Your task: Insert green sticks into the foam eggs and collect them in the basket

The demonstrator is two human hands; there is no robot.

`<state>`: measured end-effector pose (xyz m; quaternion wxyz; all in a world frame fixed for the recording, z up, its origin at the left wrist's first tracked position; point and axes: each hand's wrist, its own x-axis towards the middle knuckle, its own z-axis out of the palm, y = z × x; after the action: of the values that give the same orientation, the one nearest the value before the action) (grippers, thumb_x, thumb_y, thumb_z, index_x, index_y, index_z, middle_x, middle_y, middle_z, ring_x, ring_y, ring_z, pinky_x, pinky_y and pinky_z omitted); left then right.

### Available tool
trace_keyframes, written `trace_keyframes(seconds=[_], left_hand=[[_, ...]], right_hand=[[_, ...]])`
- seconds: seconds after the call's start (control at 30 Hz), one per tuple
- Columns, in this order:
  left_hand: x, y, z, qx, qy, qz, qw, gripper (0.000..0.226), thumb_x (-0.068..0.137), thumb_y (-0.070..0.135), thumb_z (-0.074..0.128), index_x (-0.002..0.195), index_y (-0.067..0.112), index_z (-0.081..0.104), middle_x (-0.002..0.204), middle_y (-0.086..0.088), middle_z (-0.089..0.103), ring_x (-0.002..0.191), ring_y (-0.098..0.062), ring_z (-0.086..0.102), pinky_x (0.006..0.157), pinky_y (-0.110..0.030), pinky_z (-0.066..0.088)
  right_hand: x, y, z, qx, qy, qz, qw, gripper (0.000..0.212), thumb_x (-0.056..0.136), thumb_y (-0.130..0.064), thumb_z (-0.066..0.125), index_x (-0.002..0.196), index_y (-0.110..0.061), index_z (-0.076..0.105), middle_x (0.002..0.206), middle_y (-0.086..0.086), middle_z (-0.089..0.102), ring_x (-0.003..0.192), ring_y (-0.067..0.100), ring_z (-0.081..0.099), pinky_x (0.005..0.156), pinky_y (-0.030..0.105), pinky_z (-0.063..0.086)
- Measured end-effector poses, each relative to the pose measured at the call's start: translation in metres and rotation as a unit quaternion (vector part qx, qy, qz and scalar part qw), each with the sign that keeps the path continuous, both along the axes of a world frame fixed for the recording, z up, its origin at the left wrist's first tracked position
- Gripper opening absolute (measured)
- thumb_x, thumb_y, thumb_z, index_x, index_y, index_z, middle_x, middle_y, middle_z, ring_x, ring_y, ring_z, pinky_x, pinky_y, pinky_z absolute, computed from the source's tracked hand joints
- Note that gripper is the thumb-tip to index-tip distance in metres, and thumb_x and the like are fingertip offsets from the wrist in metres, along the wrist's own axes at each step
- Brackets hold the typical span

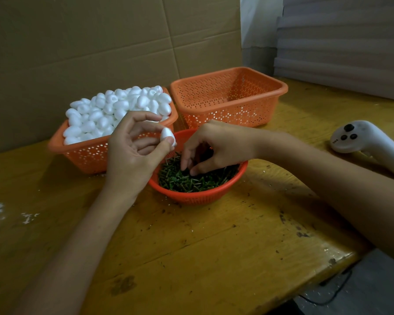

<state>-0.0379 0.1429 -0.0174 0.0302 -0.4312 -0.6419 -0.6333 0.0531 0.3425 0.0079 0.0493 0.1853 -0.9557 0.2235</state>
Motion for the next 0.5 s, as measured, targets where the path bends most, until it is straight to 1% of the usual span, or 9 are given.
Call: trace_keyframes(seconds=[0.1, 0.2, 0.3, 0.4, 0.5], left_hand=[[-0.0001, -0.0007, 0.0001, 0.001, 0.008, -0.008, 1.0, 0.033, 0.09, 0.002, 0.08, 0.115, 0.014, 0.062, 0.105, 0.004, 0.073, 0.091, -0.025, 0.08, 0.083, -0.036, 0.065], [-0.0002, -0.0008, -0.0001, 0.007, 0.013, -0.01, 1.0, 0.031, 0.091, 0.001, 0.077, 0.115, 0.012, 0.061, 0.106, -0.004, 0.071, 0.092, -0.026, 0.079, 0.084, -0.035, 0.065], [-0.001, -0.0007, -0.0011, 0.006, 0.022, -0.011, 1.0, 0.026, 0.095, 0.001, 0.075, 0.114, 0.011, 0.061, 0.106, -0.013, 0.069, 0.097, -0.028, 0.078, 0.087, -0.037, 0.064], [-0.0013, -0.0006, -0.0013, -0.002, 0.029, -0.007, 1.0, 0.026, 0.094, 0.001, 0.075, 0.113, 0.013, 0.061, 0.107, -0.017, 0.068, 0.103, -0.027, 0.075, 0.09, -0.038, 0.063], [-0.0005, -0.0003, -0.0008, -0.001, 0.03, -0.009, 1.0, 0.029, 0.092, -0.005, 0.075, 0.112, 0.011, 0.06, 0.106, -0.015, 0.068, 0.105, -0.024, 0.074, 0.089, -0.033, 0.062]], right_hand=[[0.0001, 0.0007, 0.0002, -0.001, -0.001, 0.003, 1.0, 0.022, 0.087, -0.021, 0.083, 0.109, -0.022, 0.08, 0.098, -0.012, 0.077, 0.09, -0.003, 0.07, 0.084, 0.017, 0.052], [0.0003, 0.0007, 0.0004, -0.005, 0.0, 0.004, 1.0, 0.022, 0.087, -0.02, 0.083, 0.109, -0.022, 0.08, 0.097, -0.013, 0.077, 0.088, -0.005, 0.069, 0.082, 0.012, 0.049], [0.0005, 0.0002, 0.0002, -0.007, 0.0, 0.002, 1.0, 0.023, 0.087, -0.018, 0.083, 0.109, -0.02, 0.08, 0.096, -0.011, 0.077, 0.087, -0.006, 0.069, 0.082, 0.011, 0.049], [0.0007, -0.0002, 0.0001, -0.005, 0.002, 0.002, 1.0, 0.023, 0.086, -0.018, 0.084, 0.109, -0.019, 0.08, 0.096, -0.01, 0.077, 0.087, -0.005, 0.069, 0.083, 0.015, 0.051], [0.0011, -0.0004, 0.0004, -0.001, 0.002, 0.0, 1.0, 0.023, 0.087, -0.02, 0.084, 0.109, -0.021, 0.08, 0.096, -0.011, 0.077, 0.088, -0.005, 0.068, 0.085, 0.019, 0.052]])
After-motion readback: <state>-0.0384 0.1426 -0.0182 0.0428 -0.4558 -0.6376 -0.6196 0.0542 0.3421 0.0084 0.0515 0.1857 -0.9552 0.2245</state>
